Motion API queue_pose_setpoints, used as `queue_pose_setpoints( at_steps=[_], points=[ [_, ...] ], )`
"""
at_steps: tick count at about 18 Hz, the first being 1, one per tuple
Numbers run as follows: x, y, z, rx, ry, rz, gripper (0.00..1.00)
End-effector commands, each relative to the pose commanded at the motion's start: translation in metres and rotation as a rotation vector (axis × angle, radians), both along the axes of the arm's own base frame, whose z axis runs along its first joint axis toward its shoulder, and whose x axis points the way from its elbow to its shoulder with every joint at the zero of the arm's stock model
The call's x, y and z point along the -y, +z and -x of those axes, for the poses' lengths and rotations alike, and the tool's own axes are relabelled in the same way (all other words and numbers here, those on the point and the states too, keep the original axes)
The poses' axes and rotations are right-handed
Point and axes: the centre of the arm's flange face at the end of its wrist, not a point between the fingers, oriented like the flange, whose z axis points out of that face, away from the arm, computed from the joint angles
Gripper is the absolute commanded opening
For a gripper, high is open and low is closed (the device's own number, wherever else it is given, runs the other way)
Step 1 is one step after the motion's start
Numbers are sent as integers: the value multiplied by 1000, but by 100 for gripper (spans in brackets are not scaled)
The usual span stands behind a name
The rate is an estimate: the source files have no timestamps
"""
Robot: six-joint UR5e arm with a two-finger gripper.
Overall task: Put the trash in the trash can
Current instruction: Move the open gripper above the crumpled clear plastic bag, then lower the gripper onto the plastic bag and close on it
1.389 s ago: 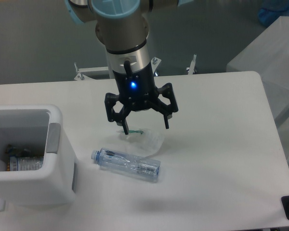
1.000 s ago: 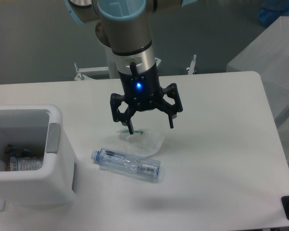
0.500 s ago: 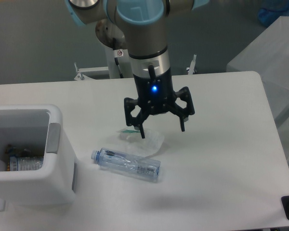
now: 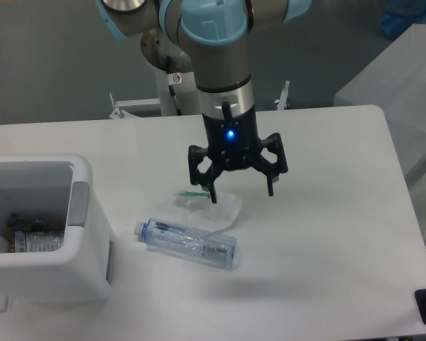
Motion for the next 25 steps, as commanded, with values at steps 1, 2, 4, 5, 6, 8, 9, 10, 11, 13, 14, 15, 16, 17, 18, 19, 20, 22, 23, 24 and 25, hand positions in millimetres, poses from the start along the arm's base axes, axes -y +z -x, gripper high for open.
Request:
queue_pose_setpoints(
  at_steps=[1, 2, 4, 5, 6, 8, 9, 10, 11, 13, 14, 15, 16, 17, 18, 19, 20, 22, 23, 24, 25],
  points=[
    [6, -6, -4, -1, -38, 16, 100],
    [12, -15, -7, -2, -80, 42, 100],
    [21, -37, -15, -8, -191, 105, 100],
    [26, -43, -20, -18, -256, 131, 100],
    [30, -53, -23, -23, -319, 159, 100],
    [35, -70, -28, -29, -427, 209, 100],
    [37, -78, -30, -25, -462, 226, 100],
    [39, -86, -31, -18, -481, 236, 100],
    [41, -93, -33, -8, -499, 245, 100],
    [39, -105, -33, 0, -547, 265, 100],
    [36, -118, -31, 18, -566, 278, 100],
    [35, -127, -29, 29, -578, 295, 100],
    [35, -133, -29, 33, -589, 314, 100],
    [35, -147, -29, 47, -609, 341, 100],
    [34, -158, -28, 60, -629, 363, 100],
    [34, -164, -27, 63, -638, 378, 100],
    [34, -168, -27, 66, -645, 391, 100],
    [34, -177, -28, 77, -669, 403, 100],
    [35, -180, -28, 83, -670, 406, 100],
    [34, -186, -29, 90, -672, 414, 100],
    [30, -192, -32, 89, -680, 420, 100]
  ],
)
